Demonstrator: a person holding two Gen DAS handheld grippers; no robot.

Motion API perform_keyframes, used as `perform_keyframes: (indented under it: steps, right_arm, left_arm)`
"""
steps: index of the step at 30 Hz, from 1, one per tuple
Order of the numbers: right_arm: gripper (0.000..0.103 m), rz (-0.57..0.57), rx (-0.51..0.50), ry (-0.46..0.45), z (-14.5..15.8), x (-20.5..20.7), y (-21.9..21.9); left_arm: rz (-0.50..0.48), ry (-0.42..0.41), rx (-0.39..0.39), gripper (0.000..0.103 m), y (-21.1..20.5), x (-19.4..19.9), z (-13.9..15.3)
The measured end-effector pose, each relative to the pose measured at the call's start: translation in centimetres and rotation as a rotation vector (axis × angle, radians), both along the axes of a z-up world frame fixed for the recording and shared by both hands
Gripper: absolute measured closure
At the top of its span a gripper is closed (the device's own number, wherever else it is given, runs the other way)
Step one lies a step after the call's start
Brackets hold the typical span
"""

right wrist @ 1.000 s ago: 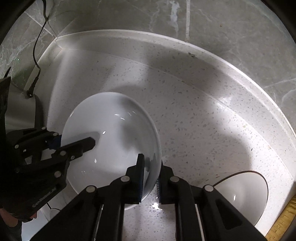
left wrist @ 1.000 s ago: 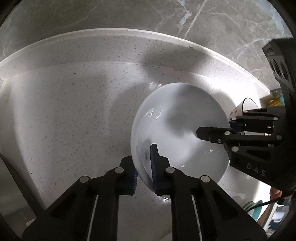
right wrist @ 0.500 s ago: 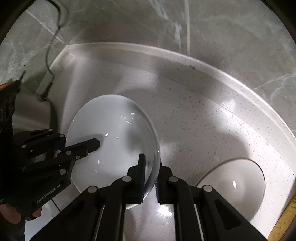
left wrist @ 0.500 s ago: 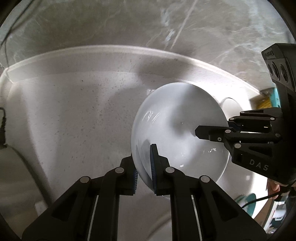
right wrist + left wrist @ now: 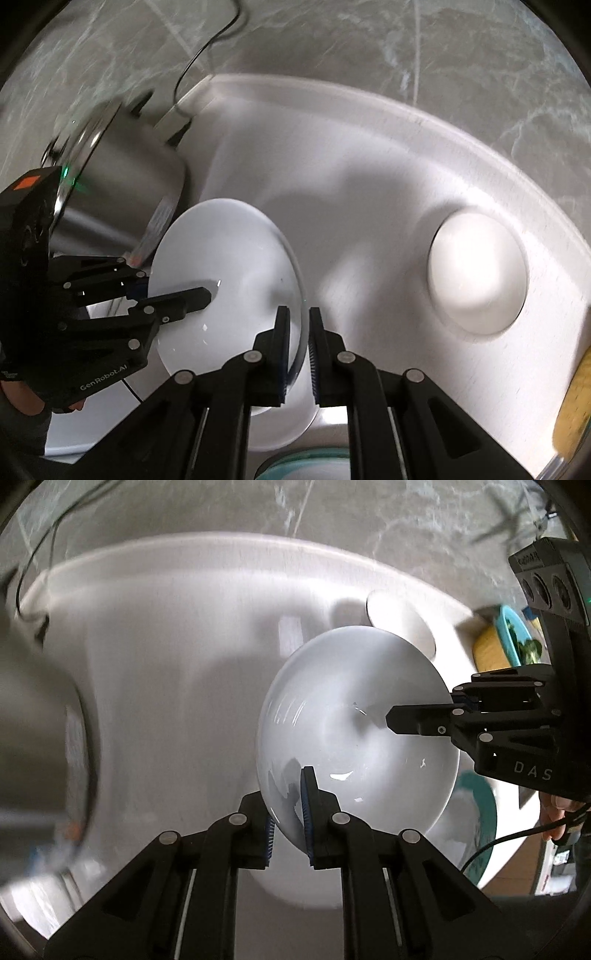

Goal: Organize plates and bowls
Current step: 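Lift the small white bowl and lower it into the large white bowl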

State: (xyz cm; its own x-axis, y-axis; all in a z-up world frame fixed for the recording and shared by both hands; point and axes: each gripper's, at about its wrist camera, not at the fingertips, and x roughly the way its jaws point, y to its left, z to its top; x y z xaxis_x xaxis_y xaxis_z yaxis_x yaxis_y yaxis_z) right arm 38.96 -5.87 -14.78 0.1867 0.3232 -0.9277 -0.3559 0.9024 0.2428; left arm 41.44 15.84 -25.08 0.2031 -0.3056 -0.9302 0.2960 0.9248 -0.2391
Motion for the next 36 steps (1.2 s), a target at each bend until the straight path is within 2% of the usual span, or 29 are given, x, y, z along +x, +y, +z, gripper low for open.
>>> perform_keyframes:
  steps: [7, 14, 19, 22, 25, 27, 28, 31, 32, 33, 36]
  right_arm:
    - [0.092, -0.012, -0.011, 0.069, -3.8, -3.1, 0.2]
    - [0.092, -0.025, -0.047, 0.101, -6.3, -3.7, 1.1]
    - [0.093, -0.02, -0.085, 0.087, -7.3, -3.8, 2.3]
    - [0.093, -0.012, -0.107, 0.063, -7.2, -3.9, 2.7]
    - [0.093, -0.003, -0.118, 0.047, -7.4, -4.5, 3.2]
    - [0.092, -0.003, -0.109, 0.05, -7.7, -4.6, 3.1]
    - [0.092, -0.001, -0.103, 0.049, -7.7, -4.8, 3.1]
    - [0.093, 0.011, -0.092, 0.038, -7.9, -5.3, 3.2]
    - [0.093, 0.008, -0.081, 0.036, -7.9, -5.4, 3.1]
    - [0.092, 0.004, -0.071, 0.037, -7.9, -5.5, 3.0]
    - [0.092, 0.0, -0.059, 0.034, -8.0, -5.6, 2.8]
  left_arm:
    - [0.008, 0.044, 0.033, 0.092, 0.0, -3.1, -3.5]
    - [-0.003, 0.064, 0.094, 0.092, -0.8, -3.1, -6.3]
    - [0.007, 0.053, 0.109, 0.091, -1.0, -2.5, -6.8]
    - [0.016, 0.044, 0.11, 0.086, -1.4, -2.3, -7.2]
    - [0.017, 0.04, 0.064, 0.072, -1.4, -2.6, -7.1]
    - [0.011, 0.041, 0.037, 0.053, -1.6, -2.8, -6.8]
    - [0.008, 0.038, 0.03, 0.047, -1.7, -2.9, -6.7]
    - [0.021, 0.001, 0.016, 0.041, -1.6, -3.3, -6.1]
    - [0.029, -0.008, -0.001, 0.037, -1.3, -3.4, -5.8]
    - [0.041, -0.023, -0.008, 0.029, -1.1, -3.4, -5.4]
    - [0.041, -0.058, -0.009, 0.022, -0.9, -3.8, -4.3]
